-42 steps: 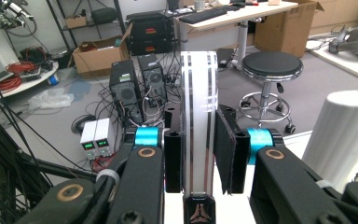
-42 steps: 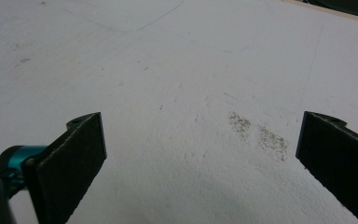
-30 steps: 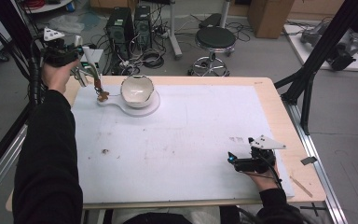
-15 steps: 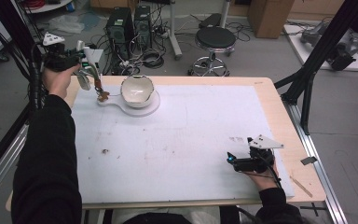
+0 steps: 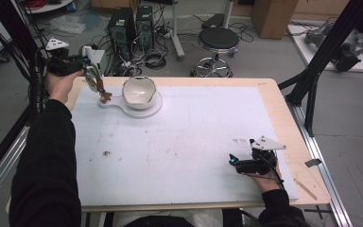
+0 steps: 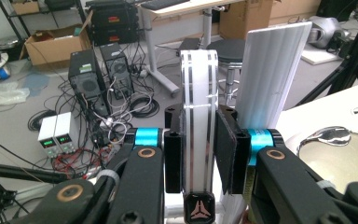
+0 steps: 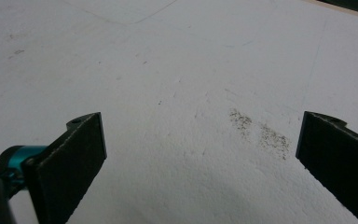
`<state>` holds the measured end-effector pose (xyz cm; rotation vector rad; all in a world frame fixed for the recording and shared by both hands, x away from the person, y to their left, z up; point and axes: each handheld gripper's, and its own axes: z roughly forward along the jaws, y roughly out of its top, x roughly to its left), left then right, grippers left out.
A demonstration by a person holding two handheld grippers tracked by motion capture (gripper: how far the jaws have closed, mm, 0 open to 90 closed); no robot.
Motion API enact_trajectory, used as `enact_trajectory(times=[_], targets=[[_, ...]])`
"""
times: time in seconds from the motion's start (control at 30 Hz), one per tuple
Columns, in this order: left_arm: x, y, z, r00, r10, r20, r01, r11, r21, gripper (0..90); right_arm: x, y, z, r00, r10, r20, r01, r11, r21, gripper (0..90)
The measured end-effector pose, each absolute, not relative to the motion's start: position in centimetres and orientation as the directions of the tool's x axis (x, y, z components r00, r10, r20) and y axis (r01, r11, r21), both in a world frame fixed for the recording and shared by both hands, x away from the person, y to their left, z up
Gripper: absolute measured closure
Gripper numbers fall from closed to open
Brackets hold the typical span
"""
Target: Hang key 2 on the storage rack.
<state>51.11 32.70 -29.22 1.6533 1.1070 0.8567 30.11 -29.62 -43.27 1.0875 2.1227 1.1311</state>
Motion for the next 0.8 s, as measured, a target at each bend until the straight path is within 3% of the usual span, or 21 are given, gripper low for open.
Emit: enact_trajectory(times=[0.07, 0.2, 0.47, 0.6, 0.8], targets=[[51.0, 32.7, -29.2, 0.327, 0.944, 0.036, 0.285, -0.136, 0.949, 71.2, 30.1, -29.6, -43.3, -0.558, 0.828, -0.055, 0.415, 0.335, 0.846, 0.7], [51.0, 33.2, -29.2, 0.272, 0.962, -0.034, 0.34, -0.063, 0.938, 51.9, 30.1, -29.7, -43.2, -0.558, 0.827, -0.059, 0.411, 0.338, 0.847, 0.7], [50.7, 34.0, -29.0, 0.257, 0.964, -0.064, 0.386, -0.042, 0.921, 23.6, 30.1, -29.6, -43.1, -0.559, 0.828, -0.055, 0.41, 0.334, 0.849, 0.7], [50.5, 34.1, -28.8, 0.264, 0.962, -0.07, 0.396, -0.042, 0.917, 15.5, 30.2, -29.5, -43.1, -0.561, 0.825, -0.061, 0.404, 0.337, 0.85, 0.7], [49.9, 34.0, -28.4, 0.276, 0.96, -0.047, 0.391, -0.068, 0.918, 12.1, 30.1, -29.6, -43.1, -0.56, 0.827, -0.05, 0.41, 0.33, 0.85, 0.7]])
